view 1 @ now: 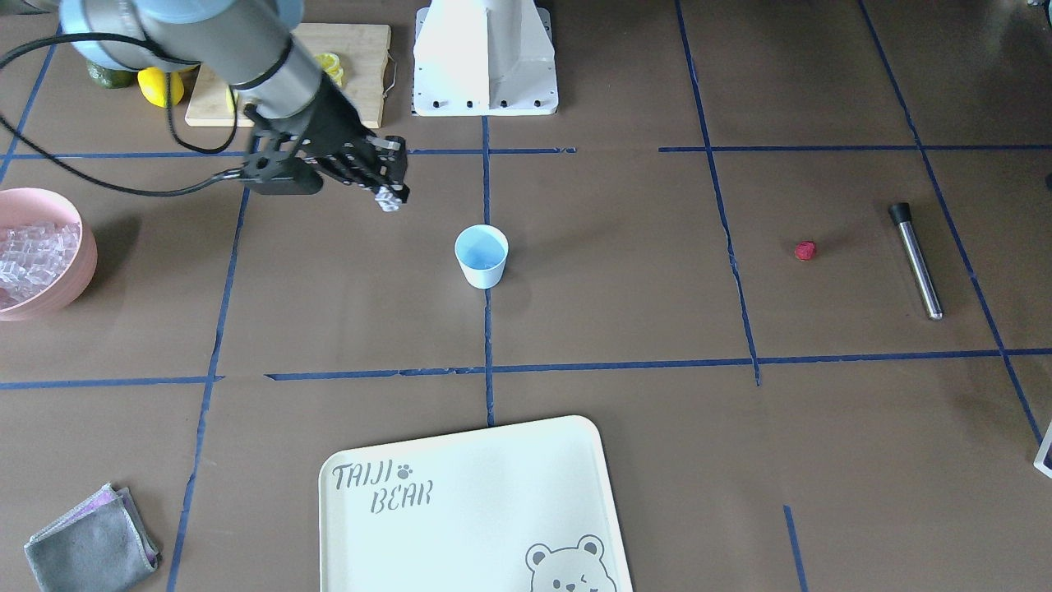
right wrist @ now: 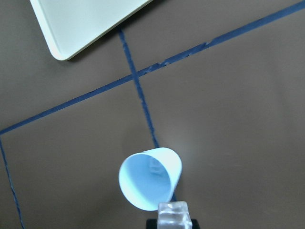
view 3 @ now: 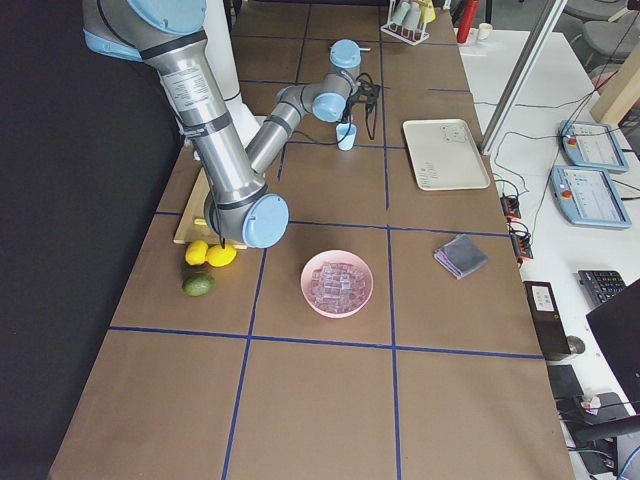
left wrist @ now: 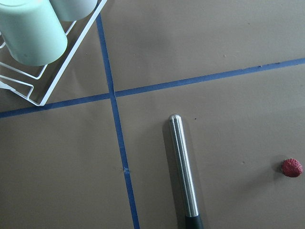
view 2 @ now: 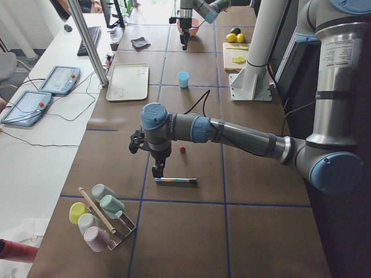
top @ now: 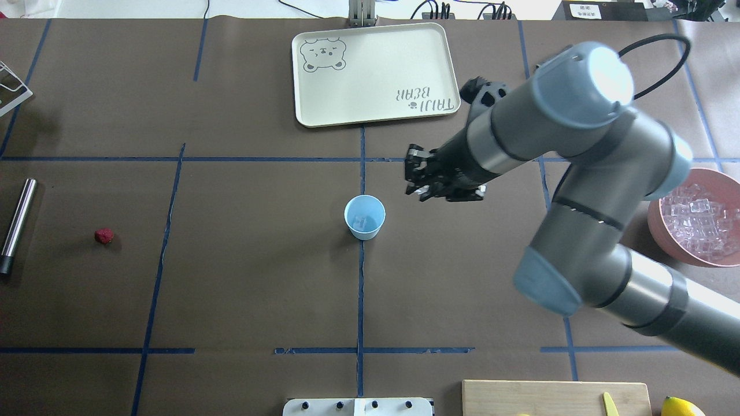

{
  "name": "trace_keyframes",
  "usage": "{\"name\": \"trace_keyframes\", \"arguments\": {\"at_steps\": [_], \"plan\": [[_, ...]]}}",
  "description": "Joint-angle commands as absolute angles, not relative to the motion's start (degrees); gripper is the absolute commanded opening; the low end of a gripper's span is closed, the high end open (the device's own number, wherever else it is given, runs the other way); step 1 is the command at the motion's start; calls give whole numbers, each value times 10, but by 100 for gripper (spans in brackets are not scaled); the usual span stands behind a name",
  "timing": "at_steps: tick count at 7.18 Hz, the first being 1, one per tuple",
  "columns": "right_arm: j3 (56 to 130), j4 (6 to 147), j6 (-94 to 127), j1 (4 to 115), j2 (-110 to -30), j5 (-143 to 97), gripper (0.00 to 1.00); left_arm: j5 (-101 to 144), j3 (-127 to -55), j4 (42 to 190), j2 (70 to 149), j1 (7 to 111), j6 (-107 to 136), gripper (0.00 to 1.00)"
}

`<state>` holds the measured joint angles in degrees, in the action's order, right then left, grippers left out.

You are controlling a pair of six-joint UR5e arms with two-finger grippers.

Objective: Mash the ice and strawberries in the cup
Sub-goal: 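Carry the ice cube with the right gripper over the blue cup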

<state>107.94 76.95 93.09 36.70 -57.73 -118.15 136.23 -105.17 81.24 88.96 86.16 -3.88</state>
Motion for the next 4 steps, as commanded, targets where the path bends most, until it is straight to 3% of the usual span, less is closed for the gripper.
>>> {"name": "trace_keyframes", "arguments": {"at_steps": [1, 2, 4], "plan": [[985, 770, 992, 316, -479, -1087, 1, 1362, -1053, 813, 889, 861, -40, 100], [932, 769, 991, 316, -449, -1070, 1, 1362, -1053, 813, 889, 861, -41, 100], [918, 771, 991, 313, -447, -1065, 2, 1362, -1052, 823, 889, 861, -41, 100]]}}
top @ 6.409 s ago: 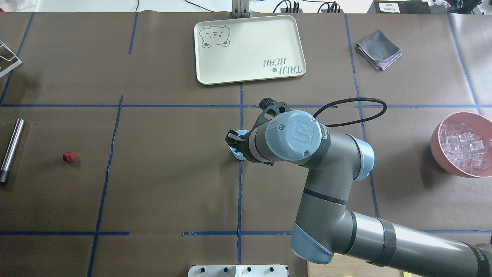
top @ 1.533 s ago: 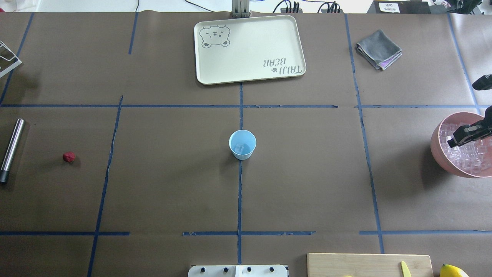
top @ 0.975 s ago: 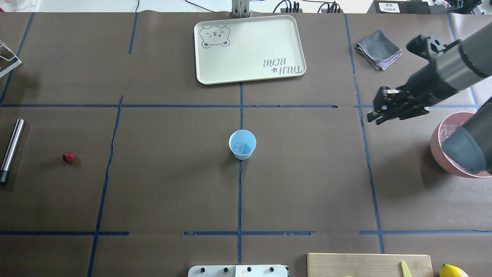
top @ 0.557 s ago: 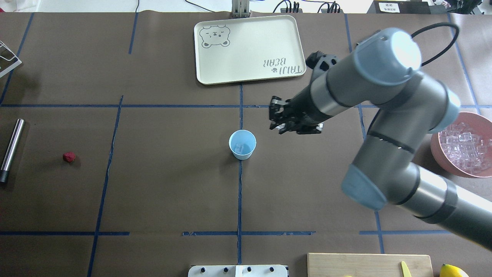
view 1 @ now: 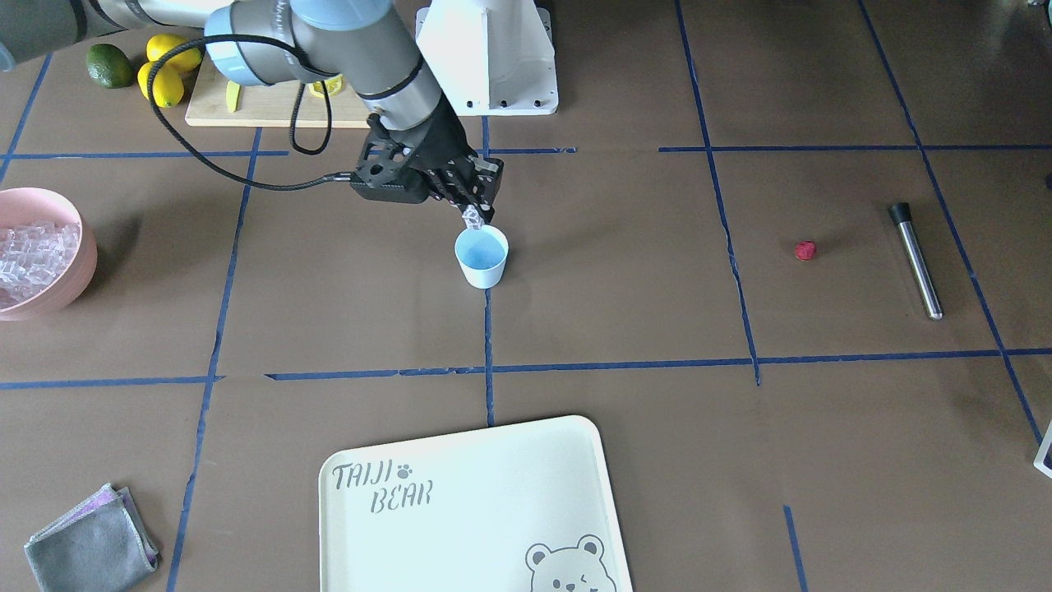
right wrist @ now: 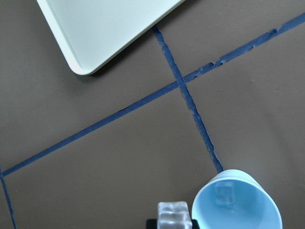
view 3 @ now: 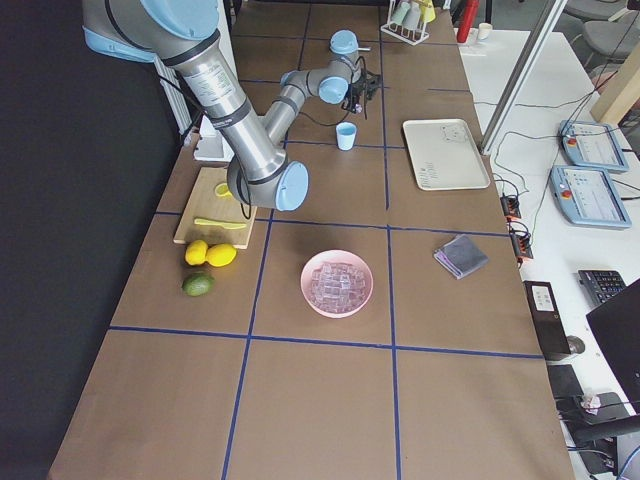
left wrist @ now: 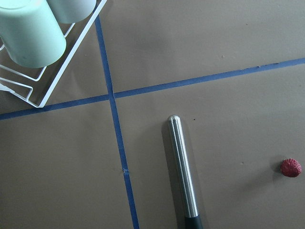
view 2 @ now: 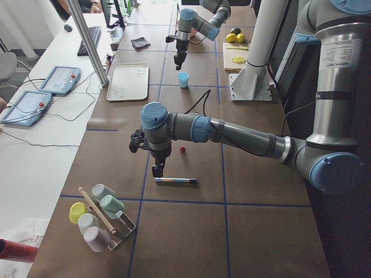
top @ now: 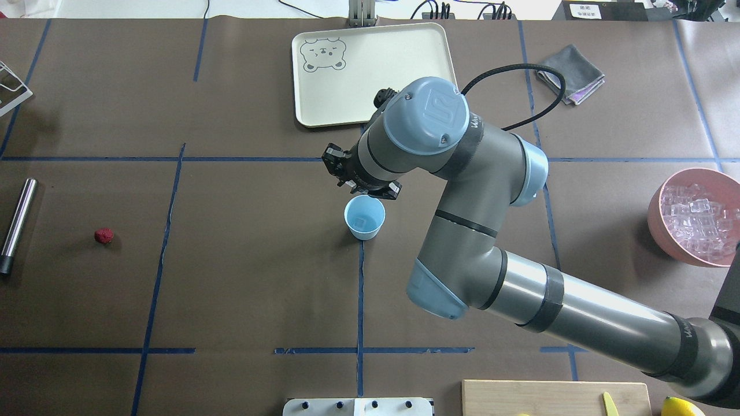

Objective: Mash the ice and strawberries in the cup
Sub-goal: 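Carry the ice cube with the right gripper over the blue cup, then open the right gripper to drop the ice cube into the cup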

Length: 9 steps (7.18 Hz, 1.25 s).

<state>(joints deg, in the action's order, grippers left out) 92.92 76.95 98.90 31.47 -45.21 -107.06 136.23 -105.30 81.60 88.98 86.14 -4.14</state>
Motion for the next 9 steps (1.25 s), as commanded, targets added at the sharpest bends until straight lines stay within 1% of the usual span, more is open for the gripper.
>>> {"name": "trace_keyframes", "arguments": {"at_steps": [1, 2, 3, 4, 6, 7, 8, 9], "plan": [[924, 771, 991, 313, -464, -1065, 3, 1362, -1049, 824, 889, 861, -42, 100], [925, 771, 990, 309, -473, -1062, 6, 1362, -1051, 824, 889, 861, -42, 100], [925, 772, 990, 301, -476, -1059, 12, 1362, -1052, 825, 889, 861, -42, 100], [925, 771, 990, 295, -481, -1050, 17, 1362, -1051, 825, 889, 861, -42, 100], [929, 772, 991, 290, -481, -1049, 21, 1362, -1051, 825, 890, 861, -42, 100], [929, 772, 991, 287, -481, -1049, 48, 1362, -1051, 825, 890, 861, -43, 100], [928, 772, 991, 286, -480, -1049, 71, 1362, -1052, 825, 890, 861, -42, 100], [930, 772, 993, 284, -480, -1049, 97, 1362, -1052, 825, 890, 860, -42, 100]]}}
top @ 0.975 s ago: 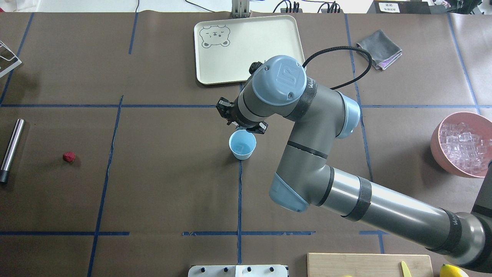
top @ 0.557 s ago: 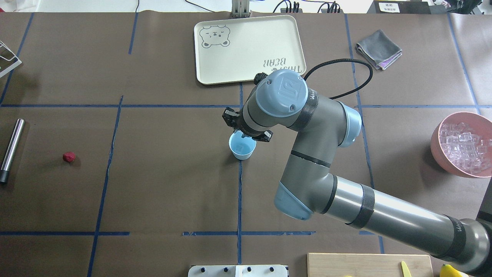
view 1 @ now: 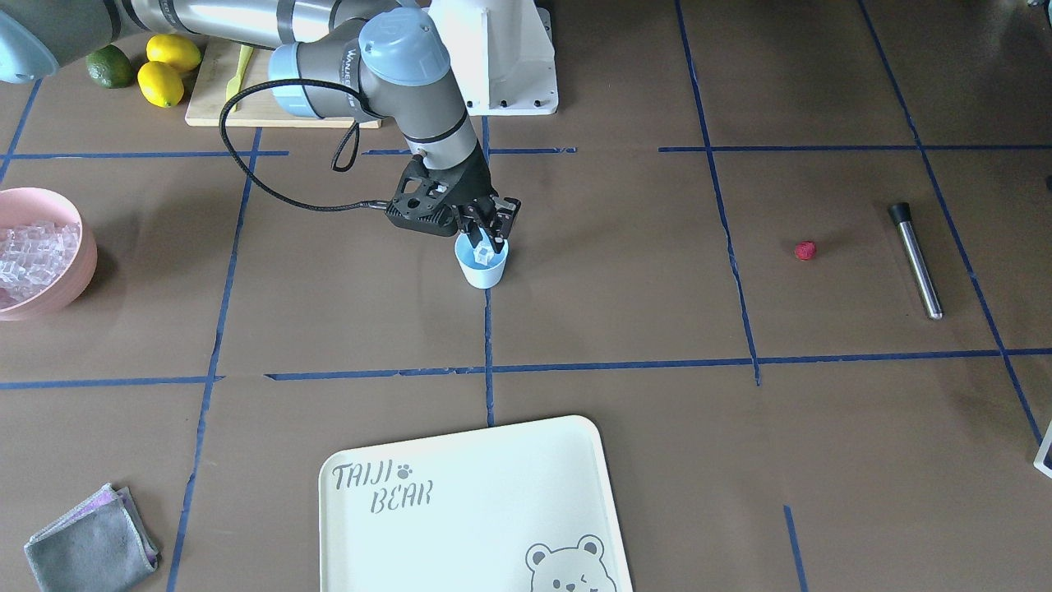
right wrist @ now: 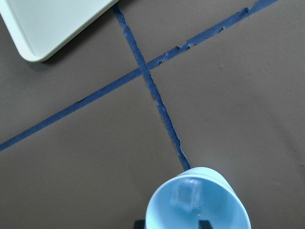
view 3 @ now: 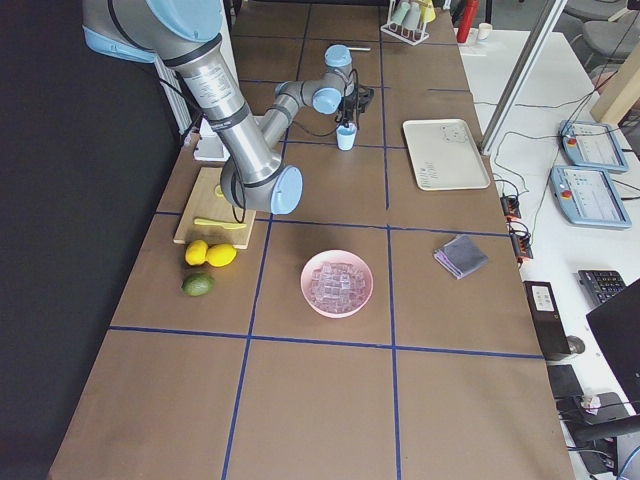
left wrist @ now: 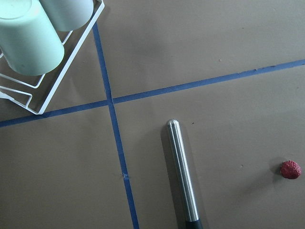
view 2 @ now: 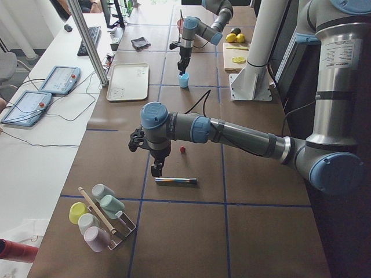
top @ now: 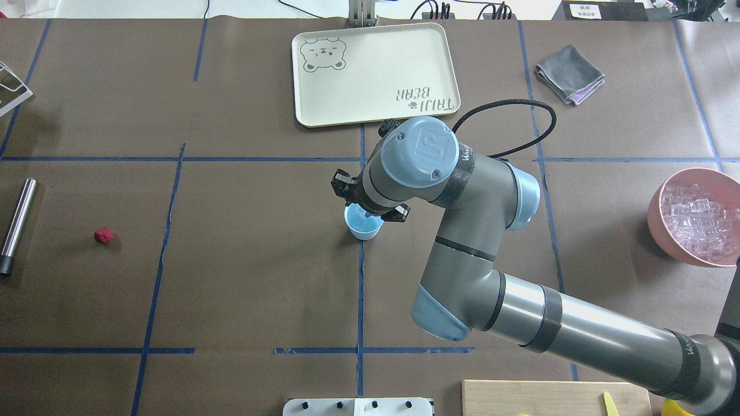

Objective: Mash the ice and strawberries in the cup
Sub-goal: 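Open the right gripper to drop the ice cube into the cup, then move the right gripper back over the pink bowl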

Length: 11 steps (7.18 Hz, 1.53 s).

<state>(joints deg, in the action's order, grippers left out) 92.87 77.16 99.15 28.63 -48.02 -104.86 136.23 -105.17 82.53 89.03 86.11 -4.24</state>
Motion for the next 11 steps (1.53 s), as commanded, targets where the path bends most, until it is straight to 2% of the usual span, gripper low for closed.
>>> {"name": "trace_keyframes", "arguments": {"at_steps": [1, 2, 3, 4, 5, 8, 10, 11], "plan": [[932, 772, 993, 285, -480, -1049, 100, 1362, -1052, 825, 890, 860, -42, 100], [986, 780, 991, 291, -505, -1060, 100, 1362, -1052, 825, 890, 860, -43, 100], [1101, 832, 972, 334, -581, -1121, 100, 1362, -1052, 825, 890, 860, -43, 100], [1137, 857, 904, 423, -616, -1224, 100, 1362, -1050, 824, 890, 860, -43, 100], [1143, 861, 810, 517, -664, -1312, 100, 1362, -1049, 825, 890, 854, -43, 100], [1158, 861, 534, 659, -817, -1363, 100, 1362, -1050, 825, 890, 853, -43, 100], [1147, 863, 356, 734, -891, -1375, 100, 1362, -1049, 825, 890, 853, -43, 100], [1128, 880, 273, 771, -903, -1375, 100, 1362, -1049, 825, 890, 853, -43, 100]]}}
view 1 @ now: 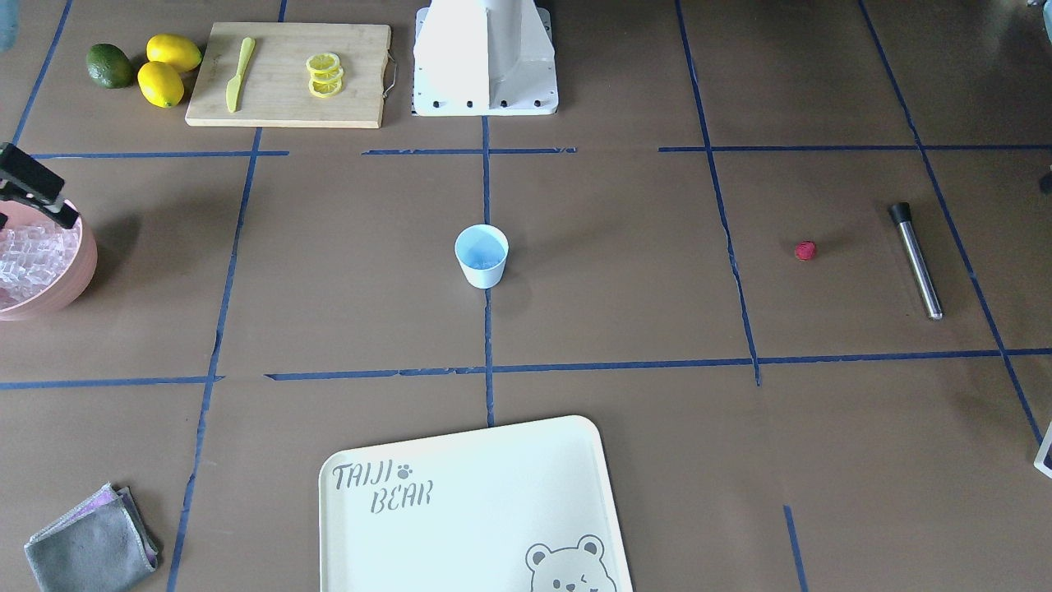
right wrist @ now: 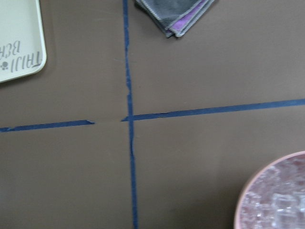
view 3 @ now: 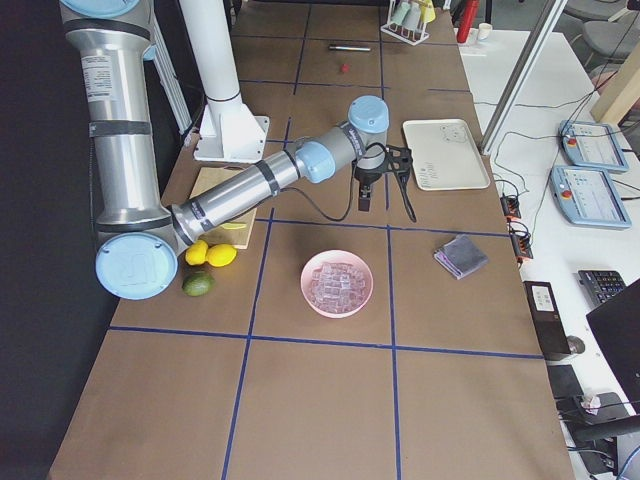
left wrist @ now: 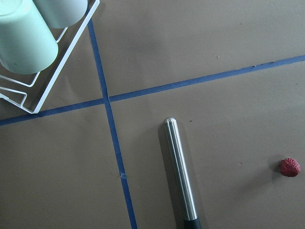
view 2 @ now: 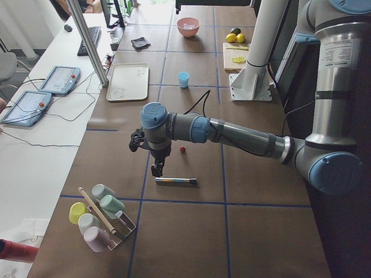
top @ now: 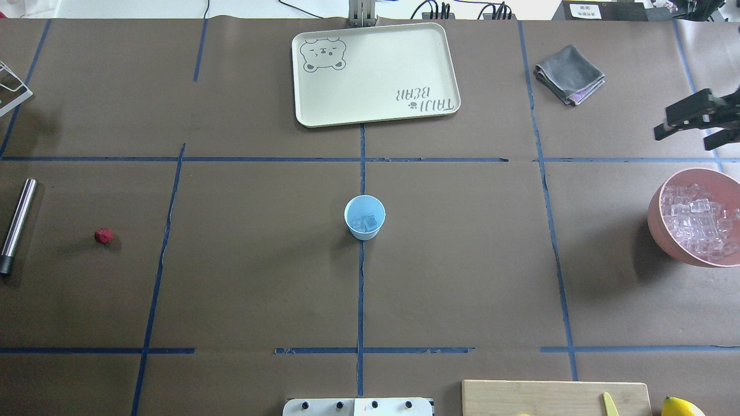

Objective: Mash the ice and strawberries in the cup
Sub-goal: 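Move the right gripper back over the pink bowl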

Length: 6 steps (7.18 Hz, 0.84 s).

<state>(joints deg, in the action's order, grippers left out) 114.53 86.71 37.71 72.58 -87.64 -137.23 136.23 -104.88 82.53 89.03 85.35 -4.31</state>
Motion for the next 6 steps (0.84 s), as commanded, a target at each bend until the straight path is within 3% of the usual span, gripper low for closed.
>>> {"name": "trace_keyframes", "arguments": {"at_steps": [1, 6], "plan": [[1112, 918, 189, 803, -903, -1374, 100, 1362, -1049, 825, 890, 853, -43, 100], [1094, 948, 99, 823, -908, -1338, 100, 1362, -1047, 825, 890, 853, -44, 100]]}}
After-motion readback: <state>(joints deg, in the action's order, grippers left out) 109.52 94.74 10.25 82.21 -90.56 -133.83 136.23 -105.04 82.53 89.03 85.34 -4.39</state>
